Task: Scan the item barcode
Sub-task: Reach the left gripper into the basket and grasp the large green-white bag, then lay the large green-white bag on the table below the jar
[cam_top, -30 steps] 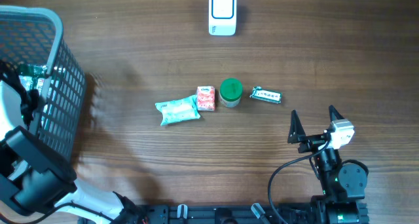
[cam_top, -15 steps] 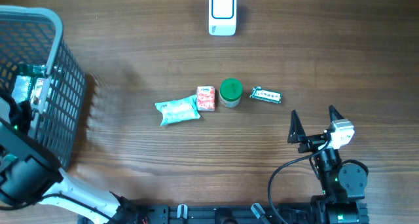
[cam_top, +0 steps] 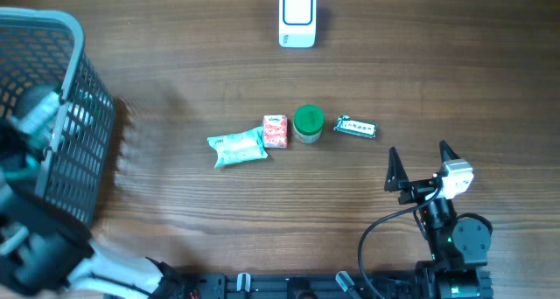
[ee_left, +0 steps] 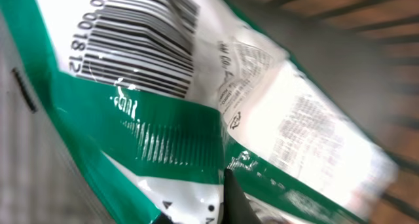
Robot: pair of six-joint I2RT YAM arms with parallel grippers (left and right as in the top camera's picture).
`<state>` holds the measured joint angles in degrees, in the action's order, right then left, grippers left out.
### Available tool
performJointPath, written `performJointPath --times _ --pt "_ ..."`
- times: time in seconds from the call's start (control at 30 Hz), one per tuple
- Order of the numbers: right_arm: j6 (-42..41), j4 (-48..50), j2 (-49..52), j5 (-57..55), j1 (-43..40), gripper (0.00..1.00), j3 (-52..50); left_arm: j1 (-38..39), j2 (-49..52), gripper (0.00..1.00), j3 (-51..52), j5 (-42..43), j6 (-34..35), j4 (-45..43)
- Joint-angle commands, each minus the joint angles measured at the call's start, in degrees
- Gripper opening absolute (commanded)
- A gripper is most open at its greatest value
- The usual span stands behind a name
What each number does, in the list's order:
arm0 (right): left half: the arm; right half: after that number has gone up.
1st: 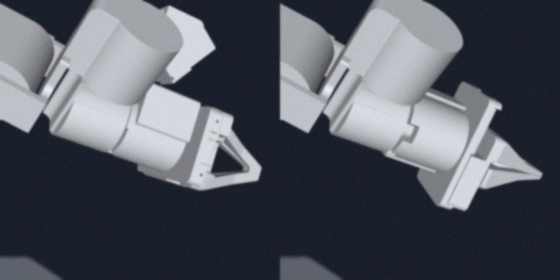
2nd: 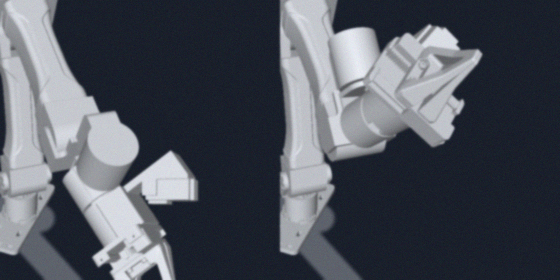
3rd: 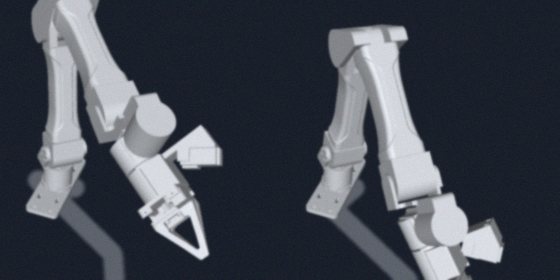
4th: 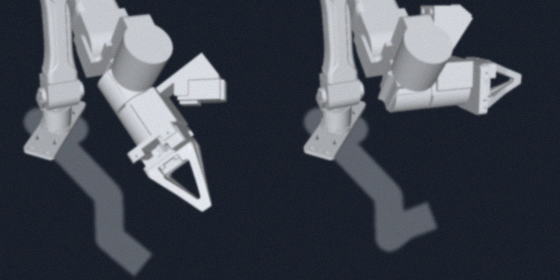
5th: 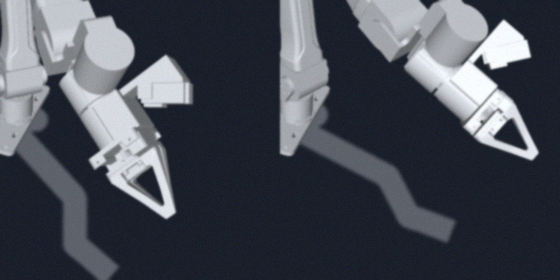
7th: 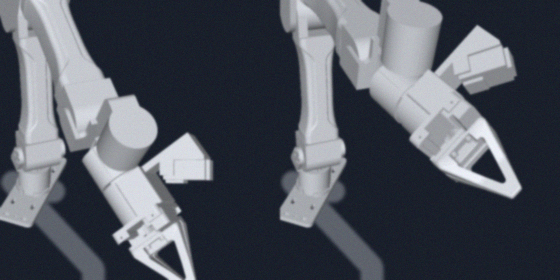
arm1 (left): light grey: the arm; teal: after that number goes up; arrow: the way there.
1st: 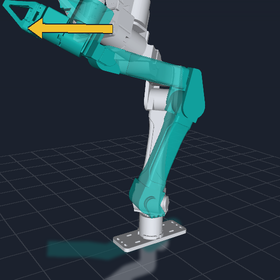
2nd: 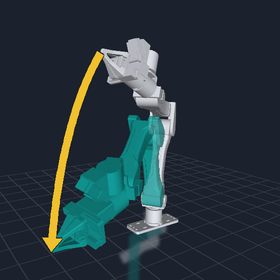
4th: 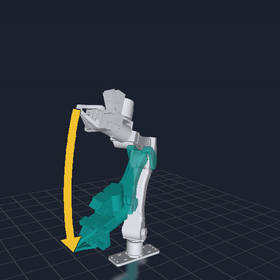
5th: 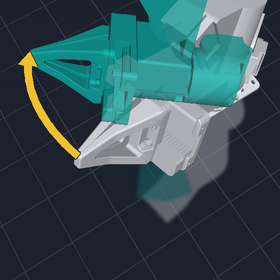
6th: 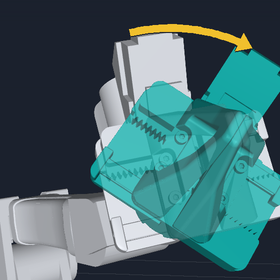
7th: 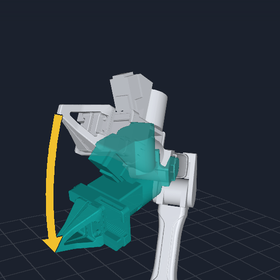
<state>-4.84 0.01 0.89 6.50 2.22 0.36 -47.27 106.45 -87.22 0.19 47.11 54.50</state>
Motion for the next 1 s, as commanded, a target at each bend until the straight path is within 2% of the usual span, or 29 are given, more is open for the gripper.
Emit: performJointPath --times 0.0,0.13,0.23,0.43,0.5,0.57,0.73,0.97 --pt "0.3 0.3 -0.5 -0.5 0.2 1.0 -0.1 -0.1 -18.4 0.04 -7.8 4.9 -1.9 -0.8" --pt "0.3 0.3 -0.5 -0.5 0.2 1.0 -0.1 -1.4 -33.0 0.04 -9.8 4.9 -1.7 0.1" --pt "0.3 0.3 -0.5 -0.5 0.2 1.0 -0.1 -1.3 -41.0 0.04 -9.8 5.7 -2.2 6.8" --pt "0.3 0.3 -0.5 -0.5 0.2 1.0 -0.1 0.1 -47.6 0.04 -9.7 17.1 -12.4 22.3" --pt "0.3 0.3 -0.5 -0.5 0.2 1.0 -0.1 3.5 -47.7 0.04 -9.2 23.3 -17.0 28.7" --pt "0.3 0.3 -0.5 -0.5 0.2 1.0 -0.1 9.1 -48.2 0.04 -6.3 24.2 -21.5 31.5" --pt "0.3 0.3 -0.5 -0.5 0.2 1.0 -0.1 21.4 -49.2 0.04 6.9 22.7 -21.8 26.1" --pt "0.3 0.3 -0.5 -0.5 0.2 1.0 -0.1 42.6 -47.0 0.04 36.9 22.6 -11.4 0.6"
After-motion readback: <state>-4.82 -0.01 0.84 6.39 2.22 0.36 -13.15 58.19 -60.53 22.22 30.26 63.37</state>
